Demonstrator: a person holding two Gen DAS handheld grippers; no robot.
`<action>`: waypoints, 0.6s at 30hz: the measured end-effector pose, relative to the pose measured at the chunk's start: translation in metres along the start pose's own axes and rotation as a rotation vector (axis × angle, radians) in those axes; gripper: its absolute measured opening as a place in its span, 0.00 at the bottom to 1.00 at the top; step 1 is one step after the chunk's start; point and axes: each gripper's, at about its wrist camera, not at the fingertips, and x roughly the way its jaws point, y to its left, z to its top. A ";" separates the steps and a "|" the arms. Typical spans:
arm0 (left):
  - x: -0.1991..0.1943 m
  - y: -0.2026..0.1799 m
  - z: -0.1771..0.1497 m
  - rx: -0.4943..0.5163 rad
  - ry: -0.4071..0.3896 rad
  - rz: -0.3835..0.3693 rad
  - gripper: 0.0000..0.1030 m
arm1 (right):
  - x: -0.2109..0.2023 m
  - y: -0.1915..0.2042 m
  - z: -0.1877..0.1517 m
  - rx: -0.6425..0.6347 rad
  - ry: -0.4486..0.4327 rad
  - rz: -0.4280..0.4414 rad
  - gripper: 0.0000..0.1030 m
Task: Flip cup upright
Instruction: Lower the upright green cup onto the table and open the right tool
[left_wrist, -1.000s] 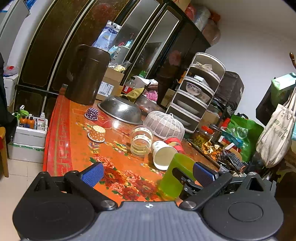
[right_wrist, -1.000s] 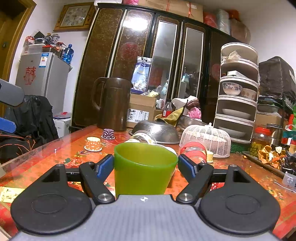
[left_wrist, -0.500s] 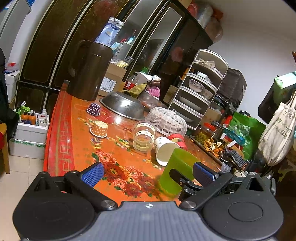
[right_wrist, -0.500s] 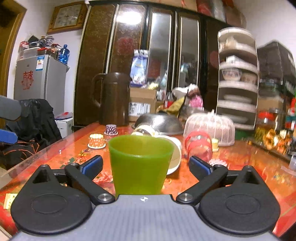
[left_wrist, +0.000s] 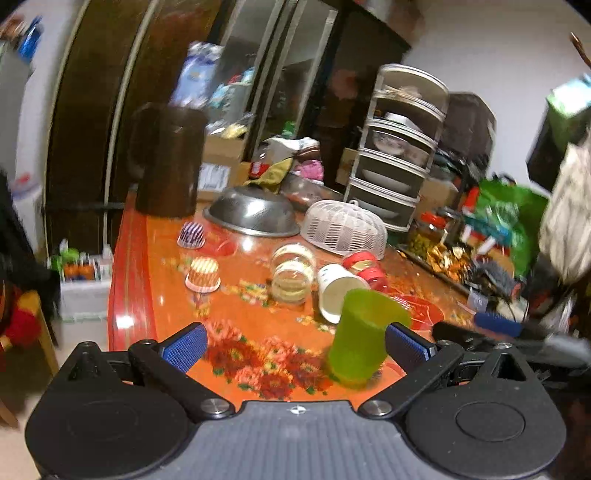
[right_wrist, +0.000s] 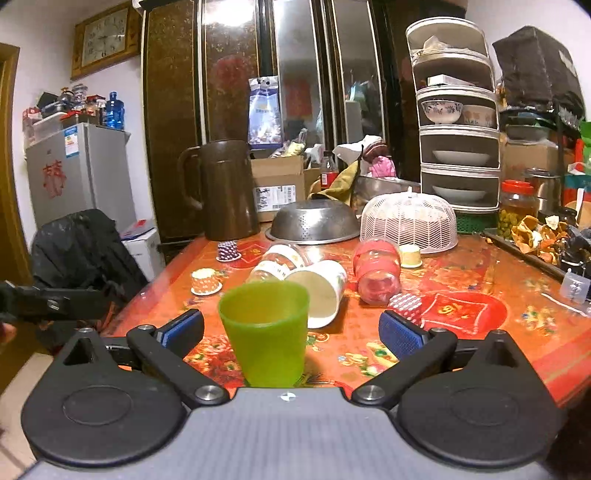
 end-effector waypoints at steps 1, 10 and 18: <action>-0.002 -0.008 0.004 0.026 0.013 0.014 1.00 | -0.008 -0.002 0.006 -0.004 0.005 0.005 0.99; -0.013 -0.053 0.018 0.085 0.075 0.025 1.00 | -0.042 -0.015 0.028 0.030 0.102 -0.031 0.99; 0.000 -0.066 0.023 0.114 0.110 0.071 1.00 | -0.034 -0.024 0.019 0.067 0.129 -0.006 0.99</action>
